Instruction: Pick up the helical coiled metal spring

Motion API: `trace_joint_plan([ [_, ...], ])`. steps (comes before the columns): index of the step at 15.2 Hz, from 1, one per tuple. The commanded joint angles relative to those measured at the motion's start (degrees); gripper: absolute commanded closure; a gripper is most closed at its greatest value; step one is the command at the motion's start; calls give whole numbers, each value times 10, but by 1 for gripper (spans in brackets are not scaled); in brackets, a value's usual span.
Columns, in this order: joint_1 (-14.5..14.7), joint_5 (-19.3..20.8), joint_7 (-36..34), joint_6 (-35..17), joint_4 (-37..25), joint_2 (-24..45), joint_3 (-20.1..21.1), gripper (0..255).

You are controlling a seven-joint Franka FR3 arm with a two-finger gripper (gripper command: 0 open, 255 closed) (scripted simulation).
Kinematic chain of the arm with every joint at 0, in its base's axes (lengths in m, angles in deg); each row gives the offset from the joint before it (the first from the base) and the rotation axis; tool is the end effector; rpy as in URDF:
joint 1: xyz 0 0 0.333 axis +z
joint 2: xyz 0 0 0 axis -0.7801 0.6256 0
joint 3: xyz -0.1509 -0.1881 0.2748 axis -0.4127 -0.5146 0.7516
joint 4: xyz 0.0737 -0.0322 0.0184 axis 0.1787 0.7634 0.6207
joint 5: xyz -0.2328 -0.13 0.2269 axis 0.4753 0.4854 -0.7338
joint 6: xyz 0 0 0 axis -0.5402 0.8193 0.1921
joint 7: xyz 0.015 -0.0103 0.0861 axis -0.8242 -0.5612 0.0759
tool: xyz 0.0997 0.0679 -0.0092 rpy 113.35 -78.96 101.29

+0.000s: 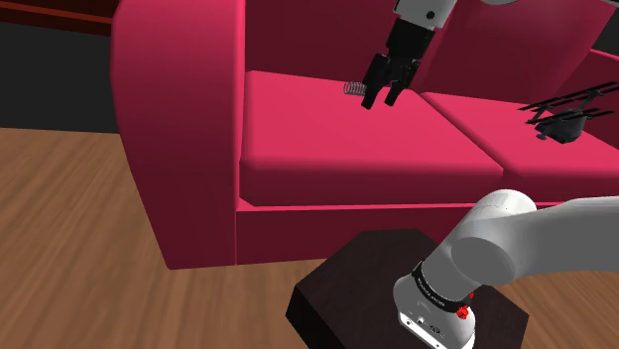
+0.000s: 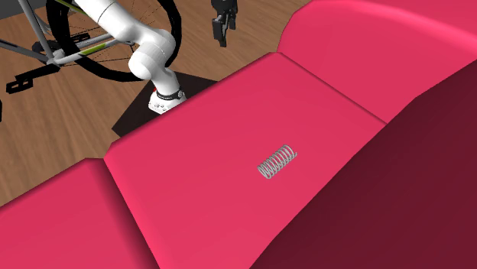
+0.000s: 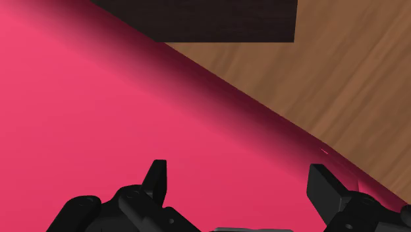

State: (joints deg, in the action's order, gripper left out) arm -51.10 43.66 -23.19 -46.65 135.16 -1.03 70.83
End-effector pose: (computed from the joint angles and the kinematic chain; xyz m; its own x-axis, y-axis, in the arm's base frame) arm 0.2450 0.0172 0.6311 0.9993 -0.0237 0.0287 -0.0208 -0.9950 -0.0974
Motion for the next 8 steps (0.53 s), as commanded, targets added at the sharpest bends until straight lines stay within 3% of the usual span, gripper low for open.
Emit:
trace_joint_plan([
  [1, 0, 0, 0, 0, 0, 0, 0, 0],
  [8, 3, 55, 185, -13, -33, 67, -104, 0],
])
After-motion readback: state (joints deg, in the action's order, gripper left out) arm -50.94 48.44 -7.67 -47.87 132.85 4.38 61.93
